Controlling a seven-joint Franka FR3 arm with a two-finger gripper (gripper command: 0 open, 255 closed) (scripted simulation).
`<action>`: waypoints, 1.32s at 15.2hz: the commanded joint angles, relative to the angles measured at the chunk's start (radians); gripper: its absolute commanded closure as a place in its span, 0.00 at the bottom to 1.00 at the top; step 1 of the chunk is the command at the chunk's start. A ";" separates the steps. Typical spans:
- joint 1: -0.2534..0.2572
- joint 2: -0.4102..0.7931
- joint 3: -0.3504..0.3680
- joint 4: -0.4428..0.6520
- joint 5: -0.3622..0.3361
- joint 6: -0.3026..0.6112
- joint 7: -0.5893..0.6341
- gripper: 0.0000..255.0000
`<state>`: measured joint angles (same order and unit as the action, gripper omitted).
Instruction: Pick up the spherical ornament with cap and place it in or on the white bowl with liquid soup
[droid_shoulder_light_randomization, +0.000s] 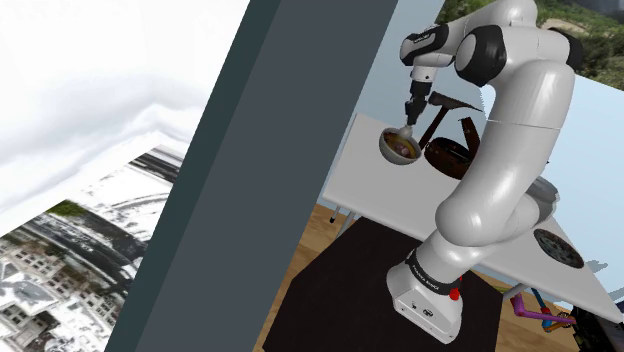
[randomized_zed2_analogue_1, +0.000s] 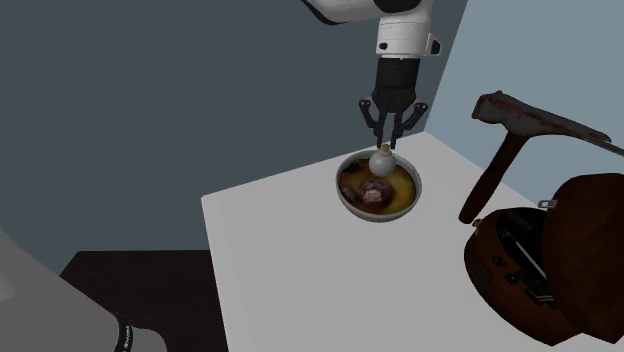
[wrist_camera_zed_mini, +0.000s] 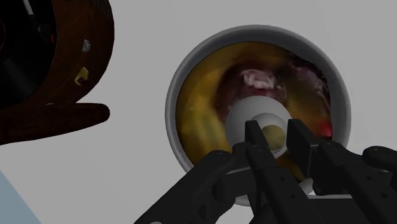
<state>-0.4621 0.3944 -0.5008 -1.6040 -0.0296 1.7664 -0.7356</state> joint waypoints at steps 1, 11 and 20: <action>0.001 0.003 0.001 -0.014 0.002 0.018 0.002 1.00; 0.001 0.004 0.001 -0.014 0.002 0.018 0.002 0.00; -0.002 0.015 0.003 0.128 0.007 -0.114 -0.002 0.00</action>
<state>-0.4644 0.4084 -0.4983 -1.4855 -0.0232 1.6618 -0.7377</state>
